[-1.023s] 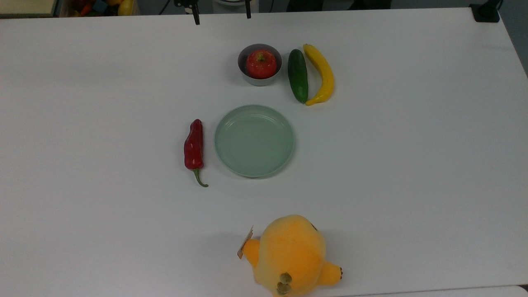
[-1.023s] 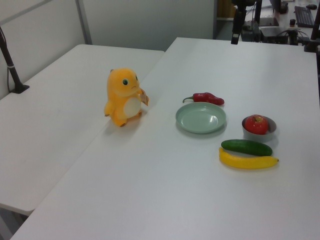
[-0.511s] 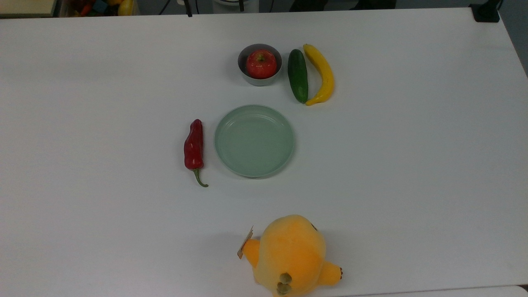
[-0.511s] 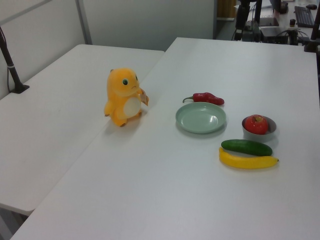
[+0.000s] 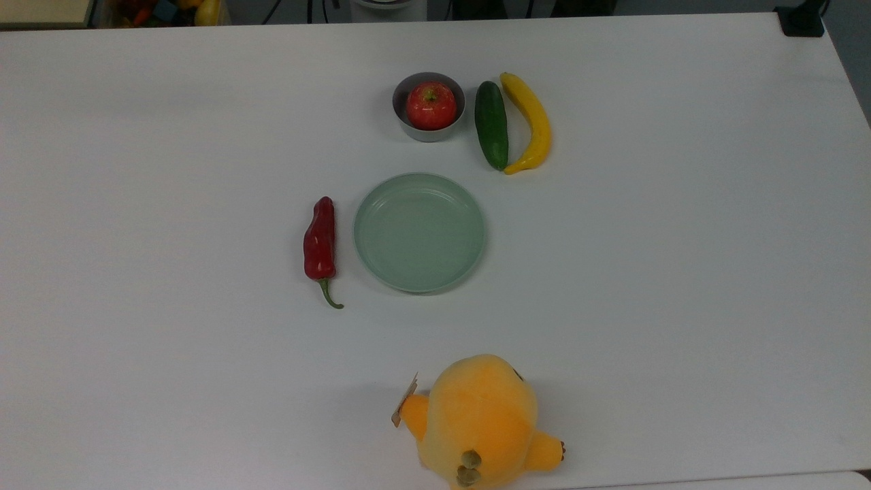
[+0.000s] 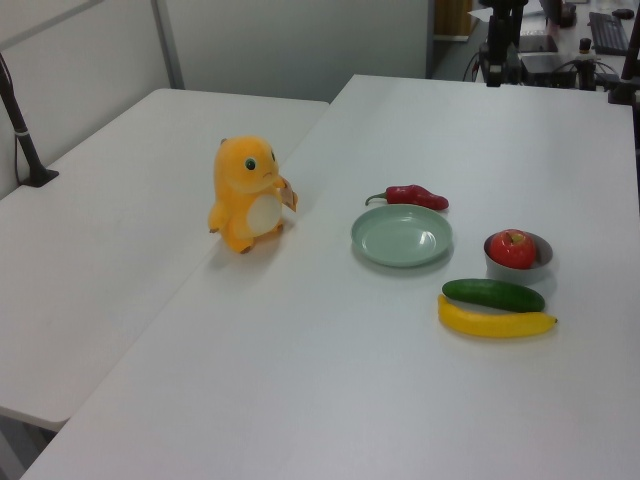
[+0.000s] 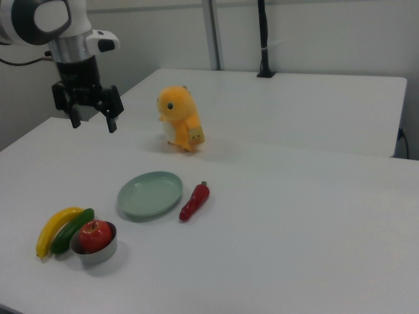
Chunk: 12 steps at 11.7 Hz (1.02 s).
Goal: Red apple placed in the center of the desktop
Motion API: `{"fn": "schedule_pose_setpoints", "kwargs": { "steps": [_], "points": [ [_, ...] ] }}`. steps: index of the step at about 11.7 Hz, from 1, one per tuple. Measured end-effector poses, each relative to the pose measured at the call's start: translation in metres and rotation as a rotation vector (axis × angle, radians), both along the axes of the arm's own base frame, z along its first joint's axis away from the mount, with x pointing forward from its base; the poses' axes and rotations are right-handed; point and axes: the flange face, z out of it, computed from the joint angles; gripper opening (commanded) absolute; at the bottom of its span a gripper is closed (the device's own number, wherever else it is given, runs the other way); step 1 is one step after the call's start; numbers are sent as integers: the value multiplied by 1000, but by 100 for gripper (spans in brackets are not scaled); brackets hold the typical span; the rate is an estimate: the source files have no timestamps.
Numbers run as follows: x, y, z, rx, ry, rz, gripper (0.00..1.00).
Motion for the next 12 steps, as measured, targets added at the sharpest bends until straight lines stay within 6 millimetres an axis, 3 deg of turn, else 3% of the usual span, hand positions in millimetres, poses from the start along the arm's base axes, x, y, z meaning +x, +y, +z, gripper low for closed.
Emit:
{"fn": "schedule_pose_setpoints", "kwargs": {
  "steps": [3, 6, 9, 12],
  "points": [
    [-10, 13, -2, -7, 53, 29, 100],
    [-23, 28, -15, -15, 132, 104, 100],
    [-47, 46, -44, -21, 206, 211, 100],
    [-58, 49, -86, -28, 281, 228, 100]
  ]
}}
